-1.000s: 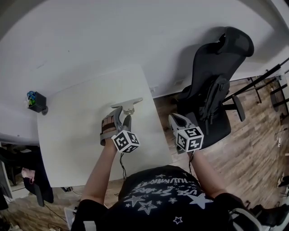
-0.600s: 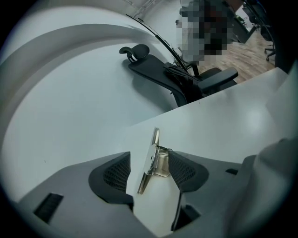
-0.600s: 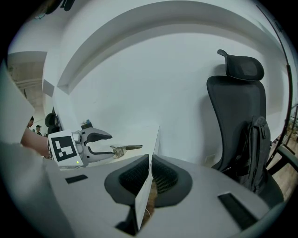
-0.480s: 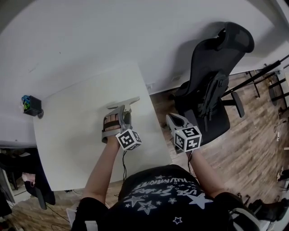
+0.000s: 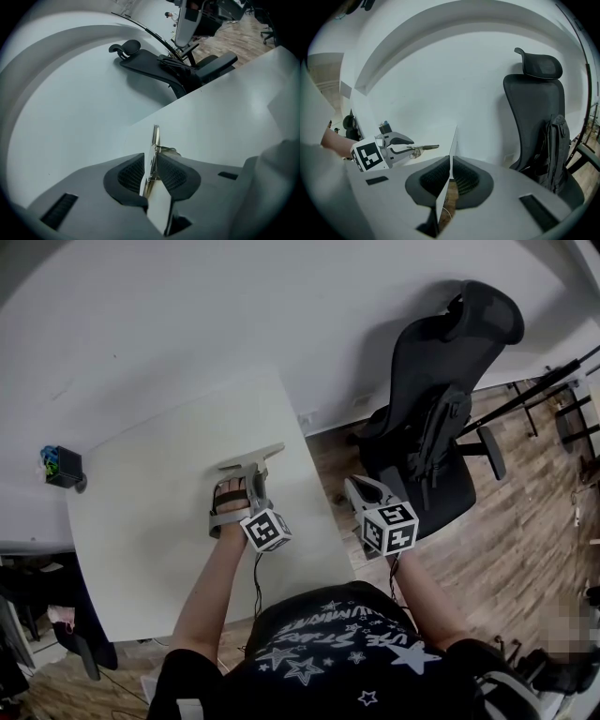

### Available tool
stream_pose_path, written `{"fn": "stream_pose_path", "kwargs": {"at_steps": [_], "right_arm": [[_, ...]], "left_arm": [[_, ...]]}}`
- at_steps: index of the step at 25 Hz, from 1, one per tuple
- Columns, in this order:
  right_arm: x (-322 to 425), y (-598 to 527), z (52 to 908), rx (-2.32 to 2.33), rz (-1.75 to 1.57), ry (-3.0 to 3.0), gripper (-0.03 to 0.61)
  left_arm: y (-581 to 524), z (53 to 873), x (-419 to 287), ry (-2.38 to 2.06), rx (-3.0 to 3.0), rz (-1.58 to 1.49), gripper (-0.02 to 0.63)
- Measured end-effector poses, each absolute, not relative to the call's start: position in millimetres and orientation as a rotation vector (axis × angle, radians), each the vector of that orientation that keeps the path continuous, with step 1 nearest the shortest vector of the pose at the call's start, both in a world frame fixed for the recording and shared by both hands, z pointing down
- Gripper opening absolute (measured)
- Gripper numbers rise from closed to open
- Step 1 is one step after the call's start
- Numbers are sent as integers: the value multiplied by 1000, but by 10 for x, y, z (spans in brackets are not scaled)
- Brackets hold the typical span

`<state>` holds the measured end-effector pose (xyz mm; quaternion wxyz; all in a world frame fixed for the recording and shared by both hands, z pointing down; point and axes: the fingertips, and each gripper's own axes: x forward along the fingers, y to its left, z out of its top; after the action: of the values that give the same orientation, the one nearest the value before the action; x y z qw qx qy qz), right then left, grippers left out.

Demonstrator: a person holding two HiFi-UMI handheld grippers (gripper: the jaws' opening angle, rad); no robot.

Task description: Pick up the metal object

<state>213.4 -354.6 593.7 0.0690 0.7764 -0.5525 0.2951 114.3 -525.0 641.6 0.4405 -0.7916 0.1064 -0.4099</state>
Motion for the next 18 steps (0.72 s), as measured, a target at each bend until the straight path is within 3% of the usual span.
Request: {"fn": "stream_pose_path", "kwargs": {"at_steps": [4, 18], "right_arm": [[2155, -3513, 5942, 2345, 894, -1653, 51], [2146, -3527, 5870, 2338, 874, -1669, 51]], "left_arm": [[-5241, 6429, 1157, 262, -1924, -1017, 52], [-5284, 6315, 1125, 234, -1843, -989, 25]]}}
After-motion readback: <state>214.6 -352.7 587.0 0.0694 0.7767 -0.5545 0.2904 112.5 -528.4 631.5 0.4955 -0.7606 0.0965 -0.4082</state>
